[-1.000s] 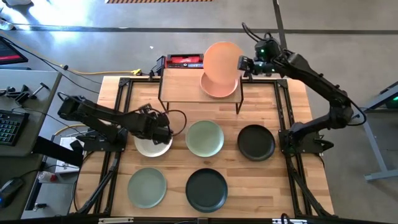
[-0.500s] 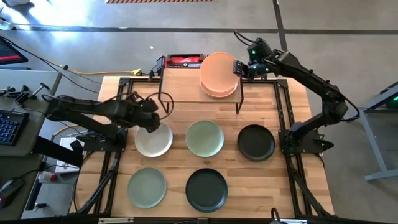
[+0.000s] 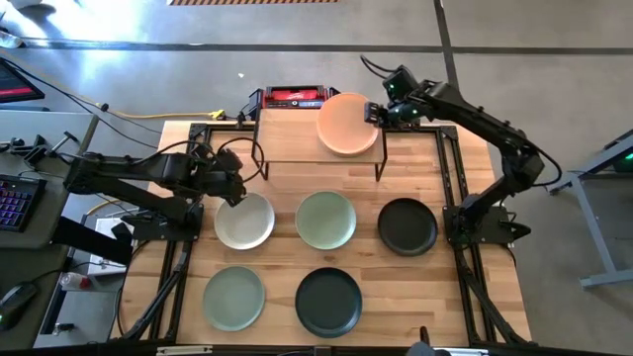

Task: Place and stack plates onto a shelf
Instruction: Stack the light orange plate on top of the orange plate on the shelf

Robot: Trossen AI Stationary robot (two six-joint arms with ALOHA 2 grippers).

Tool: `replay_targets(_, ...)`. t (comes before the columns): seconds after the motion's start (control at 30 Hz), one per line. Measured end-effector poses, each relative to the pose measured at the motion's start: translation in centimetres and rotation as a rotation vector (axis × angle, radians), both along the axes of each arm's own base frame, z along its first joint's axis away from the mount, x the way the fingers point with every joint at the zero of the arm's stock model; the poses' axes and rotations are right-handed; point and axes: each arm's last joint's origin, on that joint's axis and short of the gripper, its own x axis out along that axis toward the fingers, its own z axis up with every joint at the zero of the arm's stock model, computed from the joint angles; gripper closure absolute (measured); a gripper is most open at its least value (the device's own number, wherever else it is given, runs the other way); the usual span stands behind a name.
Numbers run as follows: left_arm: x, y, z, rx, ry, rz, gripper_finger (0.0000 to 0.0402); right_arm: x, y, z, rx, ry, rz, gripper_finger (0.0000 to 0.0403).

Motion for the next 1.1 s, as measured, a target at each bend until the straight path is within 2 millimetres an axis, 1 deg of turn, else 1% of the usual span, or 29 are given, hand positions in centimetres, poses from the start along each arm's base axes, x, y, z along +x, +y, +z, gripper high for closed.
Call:
replay_targets(0.37,0.01,-0.01,-0.01,0.004,0.011,-0.013,0.0275,0.00,-0.10,-0.09,-0.024,0.022,0.005,0.0401)
replay_targets(0.47,0.02,-0.01,0.00,0.004,0.008,-0.012,0.0275,-0.05,-0.17,-0.09,-0.047,0.041,-0.006,0.0390)
replay_targets(0.67,0.07,-0.01,0.01,-0.002,-0.009,0.004,0.0275,-0.06,-0.19,-0.09,-0.052,0.045,-0.010,0.0350)
replay_targets(0.77,0.07,-0.01,0.01,-0.001,-0.011,0.006,0.0275,-0.07,-0.20,-0.09,-0.054,0.047,-0.012,0.0337)
replay_targets(0.97,0.07,0.00,0.01,0.001,-0.011,0.007,0.0275,-0.04,-0.12,-0.05,-0.048,0.037,0.019,0.0331)
replay_targets(1.1,0.07,0.00,0.00,0.001,-0.012,0.008,0.0275,-0.17,0.16,0.07,-0.034,0.029,0.079,0.0331)
